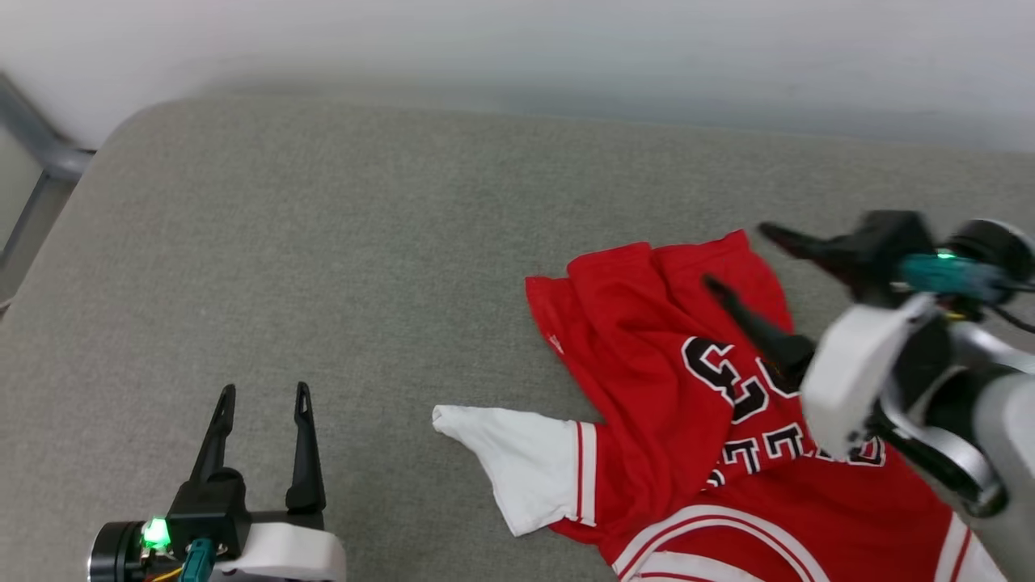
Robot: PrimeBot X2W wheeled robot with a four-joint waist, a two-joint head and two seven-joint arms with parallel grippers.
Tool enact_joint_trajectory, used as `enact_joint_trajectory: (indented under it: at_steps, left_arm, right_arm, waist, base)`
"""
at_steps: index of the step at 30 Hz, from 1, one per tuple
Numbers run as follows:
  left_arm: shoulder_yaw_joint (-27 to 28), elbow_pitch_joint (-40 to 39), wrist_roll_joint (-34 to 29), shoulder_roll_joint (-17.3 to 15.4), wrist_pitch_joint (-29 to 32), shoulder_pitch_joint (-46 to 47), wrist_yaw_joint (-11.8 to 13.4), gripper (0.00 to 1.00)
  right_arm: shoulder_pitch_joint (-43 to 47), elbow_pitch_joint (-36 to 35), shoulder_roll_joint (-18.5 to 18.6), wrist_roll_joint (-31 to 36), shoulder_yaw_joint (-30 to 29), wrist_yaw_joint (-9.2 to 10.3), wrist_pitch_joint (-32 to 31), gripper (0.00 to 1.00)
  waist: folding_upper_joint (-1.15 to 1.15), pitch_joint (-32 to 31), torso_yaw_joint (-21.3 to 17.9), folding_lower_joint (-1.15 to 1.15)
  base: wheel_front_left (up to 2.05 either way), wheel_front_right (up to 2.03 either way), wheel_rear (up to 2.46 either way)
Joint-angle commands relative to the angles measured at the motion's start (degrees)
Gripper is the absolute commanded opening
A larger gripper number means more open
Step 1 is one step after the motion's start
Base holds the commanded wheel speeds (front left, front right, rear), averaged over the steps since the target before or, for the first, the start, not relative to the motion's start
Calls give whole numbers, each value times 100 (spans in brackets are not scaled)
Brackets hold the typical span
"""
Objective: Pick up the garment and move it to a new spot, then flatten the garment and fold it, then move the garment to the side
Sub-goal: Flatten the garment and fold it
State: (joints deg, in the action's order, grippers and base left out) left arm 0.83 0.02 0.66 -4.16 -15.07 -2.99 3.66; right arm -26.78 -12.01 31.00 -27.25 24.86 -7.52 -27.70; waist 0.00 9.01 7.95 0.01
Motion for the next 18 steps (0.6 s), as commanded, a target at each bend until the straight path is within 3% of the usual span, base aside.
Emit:
enact_joint_trajectory:
  at_steps: [1, 10, 11, 18]
  left_arm:
    - [-6, -9, 0, 21, -13, 90, -5, 100]
    - [-211, 64, 103, 70, -13, 431, -35, 100]
    - [-274, 87, 155, 88, -13, 537, -48, 100]
    - [-414, 188, 253, 117, -13, 764, -11, 100]
  right_arm:
    - [-222, 85, 15, -85, 208, 6, -107, 100]
    - [-1735, 1194, 56, -810, 2295, 7, -1321, 100]
    - [-2059, 1569, -14, -999, 2771, 6, -1487, 100]
    - [-2490, 2453, -219, -1199, 3569, 6, -1539, 100]
  waist:
    - [0, 163, 162, -1]
    - [0, 652, 593, -1]
    - [0, 822, 719, -1]
    - [0, 1138, 954, -1]
  base:
    - [0, 0, 0]
    - [0, 0, 0]
    - [0, 0, 0]
    - [0, 0, 0]
